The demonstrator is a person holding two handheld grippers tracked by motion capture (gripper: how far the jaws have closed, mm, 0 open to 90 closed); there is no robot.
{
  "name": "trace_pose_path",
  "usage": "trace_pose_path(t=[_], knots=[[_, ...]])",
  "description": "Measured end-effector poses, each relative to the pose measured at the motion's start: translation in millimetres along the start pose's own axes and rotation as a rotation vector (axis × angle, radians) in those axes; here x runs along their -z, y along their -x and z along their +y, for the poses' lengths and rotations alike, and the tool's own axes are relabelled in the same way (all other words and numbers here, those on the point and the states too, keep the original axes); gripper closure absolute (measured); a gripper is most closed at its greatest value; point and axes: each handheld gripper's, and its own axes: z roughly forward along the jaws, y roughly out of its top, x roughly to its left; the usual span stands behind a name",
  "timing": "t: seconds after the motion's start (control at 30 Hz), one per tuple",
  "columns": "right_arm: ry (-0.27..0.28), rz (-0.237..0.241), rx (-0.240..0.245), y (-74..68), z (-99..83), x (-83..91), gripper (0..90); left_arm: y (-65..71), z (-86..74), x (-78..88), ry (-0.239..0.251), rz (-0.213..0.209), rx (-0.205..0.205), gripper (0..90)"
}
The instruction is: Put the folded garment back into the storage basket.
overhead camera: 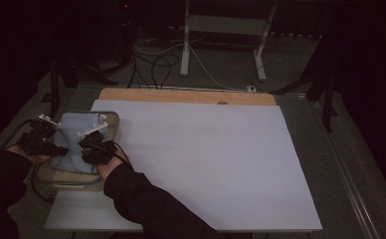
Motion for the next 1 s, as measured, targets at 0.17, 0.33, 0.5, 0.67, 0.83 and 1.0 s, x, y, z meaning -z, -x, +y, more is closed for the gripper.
trace_pose_path(t=[0.17, 0.33, 0.5, 0.67, 0.83, 1.0], knots=[[-0.015, -0.003, -0.003, -0.8, -3.9, -3.8, 75.4, 0.4, 0.7, -6.0, -0.02, 0.001, 0.003, 76.7], [-0.021, 0.002, -0.009, -0.2, -5.3, -4.4, 74.8, 1.1, 2.6, -10.2, -0.044, 0.012, -0.004, 74.9], [-0.036, 0.005, -0.006, 2.8, -5.0, -8.2, 73.6, -0.5, 4.5, -13.3, -0.054, 0.015, 0.006, 74.6], [-0.044, 0.003, -0.008, 6.1, -4.6, -10.5, 73.0, 0.8, 8.3, -15.7, -0.063, 0.033, 0.002, 74.5], [-0.047, 0.02, 0.014, 6.7, -4.6, -11.3, 45.8, 0.8, 9.8, -13.8, -0.087, 0.101, 0.018, 49.0], [-0.027, 0.088, 0.028, 7.5, -0.3, -3.7, 16.1, -0.3, 9.7, -5.0, -0.043, 0.065, 0.047, 18.8]])
